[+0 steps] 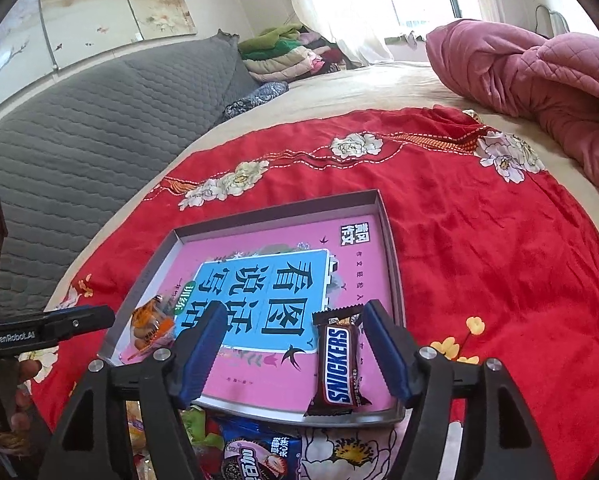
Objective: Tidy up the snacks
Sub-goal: 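Lower both snacks onto the pink workbook and open both grippers, then withdraw both grippers from the tray back toward the snack pile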
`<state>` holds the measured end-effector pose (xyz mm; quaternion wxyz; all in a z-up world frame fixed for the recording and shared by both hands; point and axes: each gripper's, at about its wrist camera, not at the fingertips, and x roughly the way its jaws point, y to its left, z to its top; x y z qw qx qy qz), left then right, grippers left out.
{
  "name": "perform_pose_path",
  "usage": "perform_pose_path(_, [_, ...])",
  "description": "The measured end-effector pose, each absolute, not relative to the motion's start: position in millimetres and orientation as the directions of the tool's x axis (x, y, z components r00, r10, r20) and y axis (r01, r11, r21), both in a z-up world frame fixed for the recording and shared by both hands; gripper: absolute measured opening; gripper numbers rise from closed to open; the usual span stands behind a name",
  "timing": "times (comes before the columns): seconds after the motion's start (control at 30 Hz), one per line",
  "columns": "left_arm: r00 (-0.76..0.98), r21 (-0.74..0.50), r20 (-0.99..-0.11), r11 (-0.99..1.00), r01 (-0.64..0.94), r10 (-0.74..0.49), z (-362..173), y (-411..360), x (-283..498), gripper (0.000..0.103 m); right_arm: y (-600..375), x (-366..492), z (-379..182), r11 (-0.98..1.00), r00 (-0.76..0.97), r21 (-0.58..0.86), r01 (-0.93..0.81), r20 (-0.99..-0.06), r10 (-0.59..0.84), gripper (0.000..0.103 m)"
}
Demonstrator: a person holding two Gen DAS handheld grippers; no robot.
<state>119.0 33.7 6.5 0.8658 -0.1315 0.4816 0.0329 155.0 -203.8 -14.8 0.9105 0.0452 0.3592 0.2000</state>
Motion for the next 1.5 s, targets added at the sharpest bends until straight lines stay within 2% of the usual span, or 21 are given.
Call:
perform_pose_path(0.6, [0.542,-0.184,-0.837,0.972,-0.146,-0.077,22.7,29.6,92.7,0.064,-212.4,134.0,7.4,0.902,0.691,0.229,-0.367,-0.583,0.429,0.072])
perform_pose_path(1.5, [0.526,-0.169,-0.843,0.984,-0.061,-0.112,22.4,11.0,73.7,0.064,-227.0,93.8,9.0,0.899,0.679,0.273,-0.343,-0.589,0.439,0.074])
